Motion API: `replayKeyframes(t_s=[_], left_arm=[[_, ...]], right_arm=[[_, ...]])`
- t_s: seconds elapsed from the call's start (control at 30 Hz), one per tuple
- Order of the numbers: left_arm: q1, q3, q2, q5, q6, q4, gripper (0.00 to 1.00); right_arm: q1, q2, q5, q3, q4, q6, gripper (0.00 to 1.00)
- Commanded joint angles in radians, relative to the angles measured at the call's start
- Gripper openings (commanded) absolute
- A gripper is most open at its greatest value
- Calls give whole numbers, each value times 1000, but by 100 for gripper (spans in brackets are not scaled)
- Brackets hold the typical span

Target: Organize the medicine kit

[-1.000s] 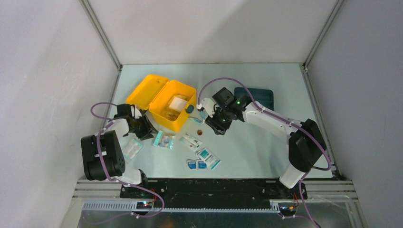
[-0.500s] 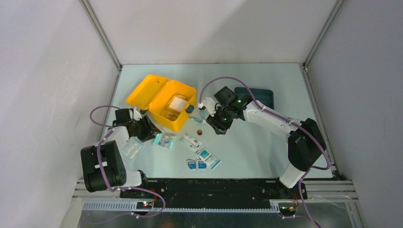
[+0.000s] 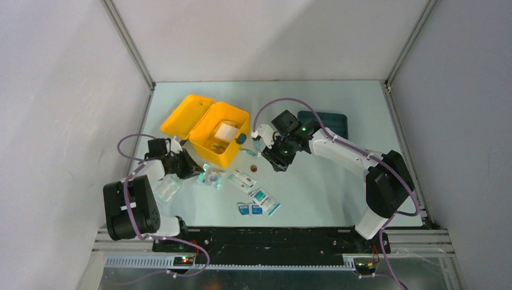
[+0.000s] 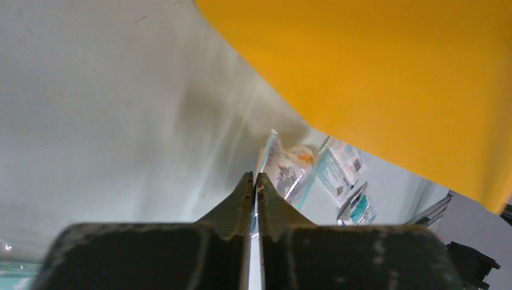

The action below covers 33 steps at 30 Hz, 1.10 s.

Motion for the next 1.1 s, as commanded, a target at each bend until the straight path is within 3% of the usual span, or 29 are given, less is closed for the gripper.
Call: replayKeyframes(t_s=[0.0,0.17,0.27,0.37,0.5,0.63,0.87,1.07], left_arm=[[-6,-14,-140,48,42,-8,4],[-32,-45,-348,81,88,-64,0],[-123,-47,-482,69,130,-88,0],[-245,-22,-513,90,158,-104,0],[-388,36,-502,176,178,-119,0],[-423,177,-452,240,150,-120,0],[-415,448,-363,53,223,-122,0],[-390,619,-196,-100,293,-118,0]], right_arm=[[1,-7,12,39,-12,-6,52],[-3,-20,18,39,-11,-11,51],[-7,-26,21,39,-11,-12,52],[-11,-30,24,39,-10,-13,52],[-20,-35,37,40,-7,-17,52],[-45,-45,41,41,-8,-14,52],[-87,-55,46,39,-1,-1,52],[-106,-61,44,39,-2,9,55]])
